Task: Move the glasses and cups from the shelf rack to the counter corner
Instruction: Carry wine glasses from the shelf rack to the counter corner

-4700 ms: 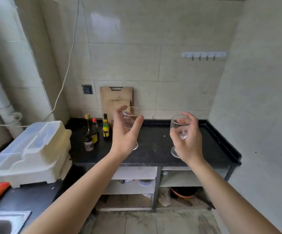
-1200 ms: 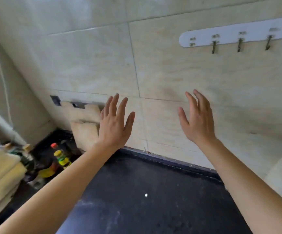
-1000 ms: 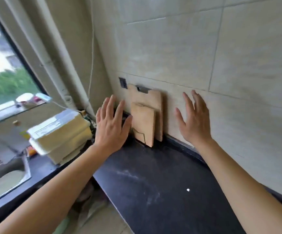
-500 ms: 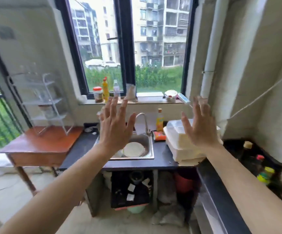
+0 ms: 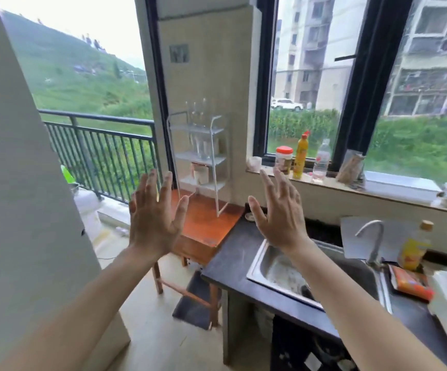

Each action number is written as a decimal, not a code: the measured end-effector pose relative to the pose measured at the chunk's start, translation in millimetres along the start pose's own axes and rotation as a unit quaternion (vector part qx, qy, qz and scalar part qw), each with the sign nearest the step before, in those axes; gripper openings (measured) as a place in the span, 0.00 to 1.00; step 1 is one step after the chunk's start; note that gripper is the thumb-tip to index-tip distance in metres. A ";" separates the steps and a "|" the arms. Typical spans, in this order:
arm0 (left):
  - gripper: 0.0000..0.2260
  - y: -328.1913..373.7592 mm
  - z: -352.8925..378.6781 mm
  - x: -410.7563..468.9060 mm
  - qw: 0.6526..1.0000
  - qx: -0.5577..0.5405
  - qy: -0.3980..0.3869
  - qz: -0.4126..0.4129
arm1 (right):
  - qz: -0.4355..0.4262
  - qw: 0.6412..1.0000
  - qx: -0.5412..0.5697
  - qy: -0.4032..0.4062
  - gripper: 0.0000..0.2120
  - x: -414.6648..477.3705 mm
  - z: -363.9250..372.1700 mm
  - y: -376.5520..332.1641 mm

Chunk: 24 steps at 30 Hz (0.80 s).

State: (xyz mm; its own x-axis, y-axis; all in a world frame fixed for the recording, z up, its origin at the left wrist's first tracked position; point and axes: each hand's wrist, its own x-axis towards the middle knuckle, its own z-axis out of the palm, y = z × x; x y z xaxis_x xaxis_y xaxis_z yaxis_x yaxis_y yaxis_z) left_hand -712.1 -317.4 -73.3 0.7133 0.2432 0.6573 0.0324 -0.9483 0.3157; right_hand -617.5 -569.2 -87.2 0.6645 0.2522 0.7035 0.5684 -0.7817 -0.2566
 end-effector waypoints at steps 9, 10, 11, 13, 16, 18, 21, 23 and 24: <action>0.30 -86.9 113.1 141.4 0.998 0.044 -0.025 -0.037 | -0.024 0.997 0.050 -0.057 0.36 142.1 161.4 33.0; 0.30 -89.9 128.2 165.4 0.998 0.040 -0.037 -0.044 | -0.019 0.997 0.050 -0.060 0.36 162.0 174.8 43.1; 0.29 -92.3 140.9 184.8 0.997 0.038 -0.048 -0.049 | -0.017 0.997 0.045 -0.062 0.36 178.3 184.8 51.8; 0.29 -99.4 165.7 226.3 0.997 0.035 -0.061 -0.045 | -0.017 0.997 0.040 -0.065 0.37 218.8 205.9 69.3; 0.30 -110.5 185.4 274.9 0.998 0.021 -0.050 -0.034 | -0.001 0.998 0.050 -0.048 0.37 275.5 231.0 81.5; 0.32 -120.4 193.0 304.1 0.999 0.005 -0.042 -0.034 | 0.009 0.997 0.064 -0.041 0.37 307.4 248.2 79.6; 0.33 -136.4 203.7 348.7 0.999 -0.011 -0.026 -0.014 | -0.024 0.997 0.064 -0.036 0.35 348.4 270.4 73.0; 0.33 -149.0 215.0 381.6 0.999 -0.030 -0.010 -0.004 | -0.042 0.997 0.054 -0.027 0.35 376.1 285.0 70.6; 0.33 -154.3 222.7 397.5 0.999 -0.046 -0.002 -0.002 | -0.043 0.998 0.048 -0.020 0.34 388.7 291.9 70.0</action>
State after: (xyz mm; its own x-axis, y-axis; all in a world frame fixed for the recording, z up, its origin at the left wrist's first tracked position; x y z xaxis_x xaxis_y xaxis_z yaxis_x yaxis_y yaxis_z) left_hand -277.6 -119.8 -13.2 0.7162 0.2450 0.6535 -0.0296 -0.9249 0.3792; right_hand -177.9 -359.4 -25.2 0.6294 0.3403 0.6986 0.6667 -0.6982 -0.2606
